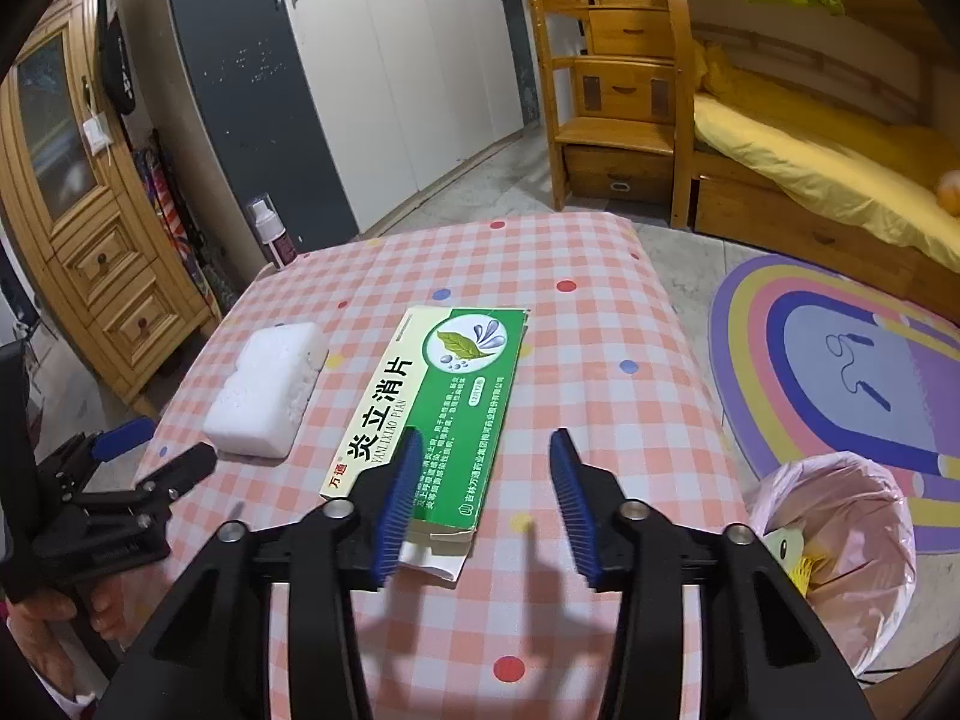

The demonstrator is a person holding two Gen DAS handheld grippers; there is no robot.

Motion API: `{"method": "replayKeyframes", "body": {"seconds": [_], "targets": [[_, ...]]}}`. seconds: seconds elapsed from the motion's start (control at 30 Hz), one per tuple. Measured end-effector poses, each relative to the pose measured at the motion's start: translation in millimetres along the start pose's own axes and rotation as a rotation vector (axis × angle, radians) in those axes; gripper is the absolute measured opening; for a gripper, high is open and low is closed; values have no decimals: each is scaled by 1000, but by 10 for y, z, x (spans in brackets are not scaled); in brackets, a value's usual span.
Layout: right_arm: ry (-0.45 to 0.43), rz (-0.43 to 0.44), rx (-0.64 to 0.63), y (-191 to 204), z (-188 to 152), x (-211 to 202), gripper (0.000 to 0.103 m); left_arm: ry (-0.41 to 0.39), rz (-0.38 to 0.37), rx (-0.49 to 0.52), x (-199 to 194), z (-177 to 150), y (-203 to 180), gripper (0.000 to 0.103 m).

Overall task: Collect trash
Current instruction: 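Grasp the green medicine box with the right gripper while the left holds the sponge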

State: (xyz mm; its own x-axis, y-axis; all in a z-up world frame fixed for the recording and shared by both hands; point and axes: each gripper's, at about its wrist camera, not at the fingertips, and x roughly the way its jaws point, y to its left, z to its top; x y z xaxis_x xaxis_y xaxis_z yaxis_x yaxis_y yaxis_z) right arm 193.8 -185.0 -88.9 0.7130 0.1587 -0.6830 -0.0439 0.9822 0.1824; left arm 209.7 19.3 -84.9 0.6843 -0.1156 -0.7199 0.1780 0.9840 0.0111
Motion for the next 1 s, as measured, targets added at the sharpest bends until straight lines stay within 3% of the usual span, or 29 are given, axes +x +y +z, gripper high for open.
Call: {"method": "replayKeyframes", "body": {"seconds": [0.13,0.33,0.37,0.4,0.43,0.47,0.6,0.83,1.0], "targets": [[-6,-13,16,-42,8,-14,60,34,59,33,188,77,-205,96],[-5,-17,37,-107,15,-20,61,75,101,22,442,198,-265,95],[-4,-18,36,-111,15,-16,61,89,99,17,481,213,-270,89],[-2,-19,34,-114,12,-13,61,102,100,17,500,217,-276,75],[1,-20,31,-113,9,-7,61,120,98,17,534,213,-263,67],[5,-21,27,-107,5,0,61,125,92,12,524,208,-255,66],[16,-11,13,-68,-11,28,62,80,59,17,280,148,-220,64],[42,-1,-48,194,-41,144,88,31,95,7,-46,7,-42,65],[74,-55,-79,414,-45,314,89,53,99,-40,-7,12,117,65]]}}
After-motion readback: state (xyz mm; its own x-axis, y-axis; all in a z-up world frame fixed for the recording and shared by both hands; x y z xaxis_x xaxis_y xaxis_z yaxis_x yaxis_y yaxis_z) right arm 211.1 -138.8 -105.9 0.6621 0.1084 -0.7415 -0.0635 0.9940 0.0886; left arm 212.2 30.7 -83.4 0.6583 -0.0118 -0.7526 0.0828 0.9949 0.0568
